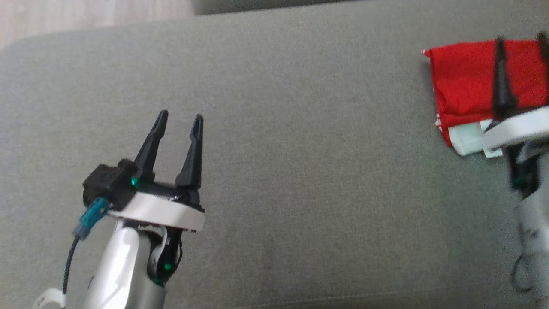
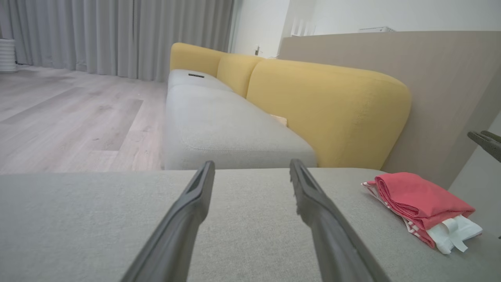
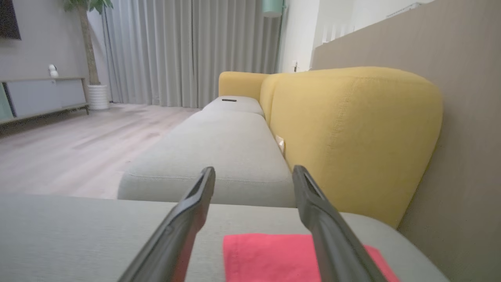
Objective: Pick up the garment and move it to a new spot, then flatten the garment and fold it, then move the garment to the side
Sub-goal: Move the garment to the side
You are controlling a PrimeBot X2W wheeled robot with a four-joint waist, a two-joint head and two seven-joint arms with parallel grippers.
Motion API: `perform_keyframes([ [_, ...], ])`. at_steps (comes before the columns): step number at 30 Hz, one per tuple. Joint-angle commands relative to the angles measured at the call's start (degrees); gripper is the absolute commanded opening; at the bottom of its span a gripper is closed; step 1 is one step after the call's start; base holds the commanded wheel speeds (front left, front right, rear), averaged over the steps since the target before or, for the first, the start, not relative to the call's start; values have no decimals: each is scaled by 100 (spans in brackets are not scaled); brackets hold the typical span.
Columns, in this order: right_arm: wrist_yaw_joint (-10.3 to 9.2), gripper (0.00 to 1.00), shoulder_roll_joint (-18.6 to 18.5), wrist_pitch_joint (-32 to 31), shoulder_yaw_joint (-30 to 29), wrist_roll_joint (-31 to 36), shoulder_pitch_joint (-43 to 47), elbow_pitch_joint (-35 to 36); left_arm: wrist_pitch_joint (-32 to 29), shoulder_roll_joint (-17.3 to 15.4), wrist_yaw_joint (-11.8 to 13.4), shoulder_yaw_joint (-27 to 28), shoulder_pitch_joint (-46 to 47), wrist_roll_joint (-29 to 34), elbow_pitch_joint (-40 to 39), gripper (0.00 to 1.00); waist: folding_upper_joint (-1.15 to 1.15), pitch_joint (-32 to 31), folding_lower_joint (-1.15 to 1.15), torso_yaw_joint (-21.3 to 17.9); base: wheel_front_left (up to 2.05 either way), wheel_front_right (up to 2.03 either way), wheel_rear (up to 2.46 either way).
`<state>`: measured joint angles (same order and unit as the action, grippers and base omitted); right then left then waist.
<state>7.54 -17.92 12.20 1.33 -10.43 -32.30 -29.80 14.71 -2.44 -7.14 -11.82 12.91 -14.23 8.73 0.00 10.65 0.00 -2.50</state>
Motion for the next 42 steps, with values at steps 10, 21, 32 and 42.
perform_keyframes([
  [10, -5, 100, 1151, 225, -11, -140, 1372, 1444, 29, -44, -34, 453, -517, -110, -148, 100, 0, -623, 0, 288, 0, 0, 0],
  [21, -5, 100, 1500, 277, 63, -108, 2482, 1655, 29, -44, 213, 402, -937, -183, -144, 100, 0, -869, 0, 414, 0, 0, 0],
  [32, -5, 100, 1504, 279, 148, -221, 2490, 1762, 29, -44, 251, 494, -979, -293, -207, 100, 0, -877, 0, 427, 0, 0, 0],
  [42, -5, 100, 1504, 279, 166, -177, 2462, 1792, 29, -44, 404, 591, -975, -380, -229, 100, 0, -888, 0, 390, 0, 0, 0],
])
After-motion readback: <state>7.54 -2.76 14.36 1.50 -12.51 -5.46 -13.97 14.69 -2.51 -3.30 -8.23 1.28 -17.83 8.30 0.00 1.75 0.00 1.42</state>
